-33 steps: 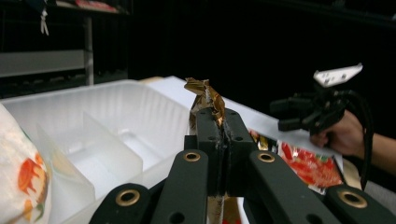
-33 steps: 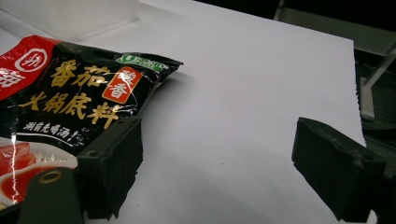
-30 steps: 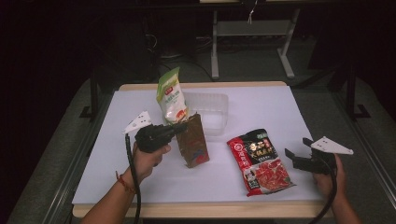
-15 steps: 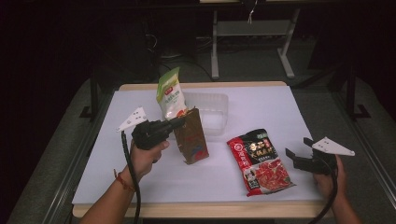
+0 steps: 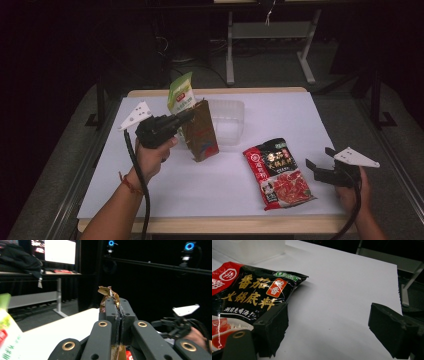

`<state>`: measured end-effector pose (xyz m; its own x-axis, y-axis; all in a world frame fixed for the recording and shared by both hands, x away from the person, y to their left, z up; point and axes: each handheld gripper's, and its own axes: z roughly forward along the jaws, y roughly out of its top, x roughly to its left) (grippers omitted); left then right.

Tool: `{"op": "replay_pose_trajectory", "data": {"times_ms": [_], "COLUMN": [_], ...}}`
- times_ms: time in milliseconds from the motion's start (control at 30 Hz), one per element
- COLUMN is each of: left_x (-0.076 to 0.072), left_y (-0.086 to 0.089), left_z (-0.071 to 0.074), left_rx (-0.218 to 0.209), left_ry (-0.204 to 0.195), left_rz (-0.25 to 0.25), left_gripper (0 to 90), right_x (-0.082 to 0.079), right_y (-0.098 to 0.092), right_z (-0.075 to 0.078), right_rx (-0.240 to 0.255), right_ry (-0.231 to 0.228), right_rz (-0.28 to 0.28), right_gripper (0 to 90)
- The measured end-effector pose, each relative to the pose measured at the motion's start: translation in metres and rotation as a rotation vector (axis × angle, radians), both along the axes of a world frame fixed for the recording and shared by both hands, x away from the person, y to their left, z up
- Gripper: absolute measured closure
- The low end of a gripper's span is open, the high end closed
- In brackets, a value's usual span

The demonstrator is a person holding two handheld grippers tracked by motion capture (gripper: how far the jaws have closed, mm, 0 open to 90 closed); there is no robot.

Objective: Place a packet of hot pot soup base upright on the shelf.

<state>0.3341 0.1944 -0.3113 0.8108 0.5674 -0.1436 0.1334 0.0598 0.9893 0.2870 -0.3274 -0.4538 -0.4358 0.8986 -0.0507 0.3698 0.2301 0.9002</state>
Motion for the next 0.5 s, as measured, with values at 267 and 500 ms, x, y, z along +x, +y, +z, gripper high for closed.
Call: {"op": "replay_pose_trajectory", "data": {"times_ms": [267,500], "left_x": [0.014,0.035], "left_y": [-0.004,-0.006], "left_z": [0.016,0.016], "left_rx": [0.004,0.029], "left_ry": [-0.022,-0.018], "left_rz": [0.061,0.146], "left_gripper": [88.4,88.4], "right_x": [0.0,0.0], "right_y": [-0.001,-0.001], "right_z": [0.0,0.0], "right_rx": [0.004,0.005], "right_ry": [-0.003,-0.002], "right_rz": [0.004,0.007], "right_gripper": [15.8,15.8]}}
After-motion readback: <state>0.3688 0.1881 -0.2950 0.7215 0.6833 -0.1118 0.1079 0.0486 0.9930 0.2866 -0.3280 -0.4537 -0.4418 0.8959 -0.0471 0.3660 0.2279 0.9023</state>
